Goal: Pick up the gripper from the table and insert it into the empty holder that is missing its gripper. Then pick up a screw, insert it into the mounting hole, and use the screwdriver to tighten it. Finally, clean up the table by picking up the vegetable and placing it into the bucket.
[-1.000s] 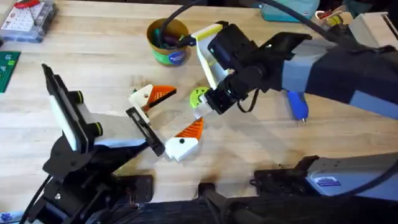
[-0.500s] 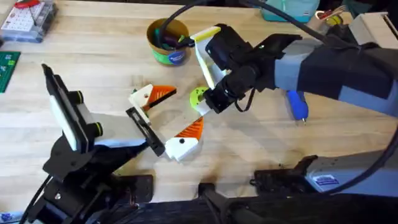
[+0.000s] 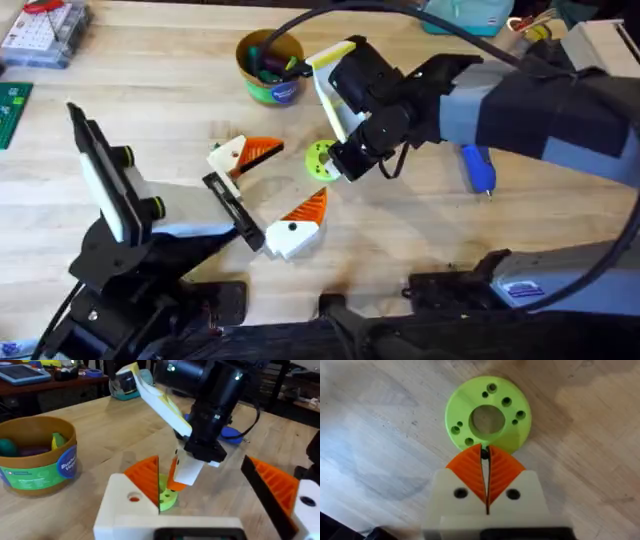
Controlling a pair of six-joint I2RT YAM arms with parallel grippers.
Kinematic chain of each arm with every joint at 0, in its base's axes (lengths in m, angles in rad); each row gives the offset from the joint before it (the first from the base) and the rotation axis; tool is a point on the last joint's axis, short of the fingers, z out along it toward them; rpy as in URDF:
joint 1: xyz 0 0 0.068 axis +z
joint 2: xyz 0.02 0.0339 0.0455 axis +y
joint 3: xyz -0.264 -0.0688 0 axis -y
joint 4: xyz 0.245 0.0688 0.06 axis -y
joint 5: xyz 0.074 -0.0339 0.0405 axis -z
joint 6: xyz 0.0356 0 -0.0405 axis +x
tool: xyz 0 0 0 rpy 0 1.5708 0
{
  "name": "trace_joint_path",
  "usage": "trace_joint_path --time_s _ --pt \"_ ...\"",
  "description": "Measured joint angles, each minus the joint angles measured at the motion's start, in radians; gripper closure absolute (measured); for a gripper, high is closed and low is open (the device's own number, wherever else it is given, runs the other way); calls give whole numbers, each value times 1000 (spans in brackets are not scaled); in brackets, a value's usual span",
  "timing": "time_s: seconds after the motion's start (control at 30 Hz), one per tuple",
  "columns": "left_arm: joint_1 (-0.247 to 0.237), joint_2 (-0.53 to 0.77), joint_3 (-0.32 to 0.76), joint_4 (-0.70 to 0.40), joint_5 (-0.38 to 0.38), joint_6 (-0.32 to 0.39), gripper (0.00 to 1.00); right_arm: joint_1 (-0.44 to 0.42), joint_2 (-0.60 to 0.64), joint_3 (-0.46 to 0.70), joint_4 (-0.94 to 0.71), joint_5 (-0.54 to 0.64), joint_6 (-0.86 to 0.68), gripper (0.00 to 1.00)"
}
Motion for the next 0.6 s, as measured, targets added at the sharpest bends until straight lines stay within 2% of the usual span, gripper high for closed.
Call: trace_joint_path --time_s 0.2,0.3,0.6 --pt "0 0 0 0 0 0 7 0 0 5 -10 10 0 998" --pt "0 0 0 0 0 0 8 0 0 26 -66 18 0 998" --pt "0 0 0 0 0 0 7 0 -29 234 -269 18 0 998"
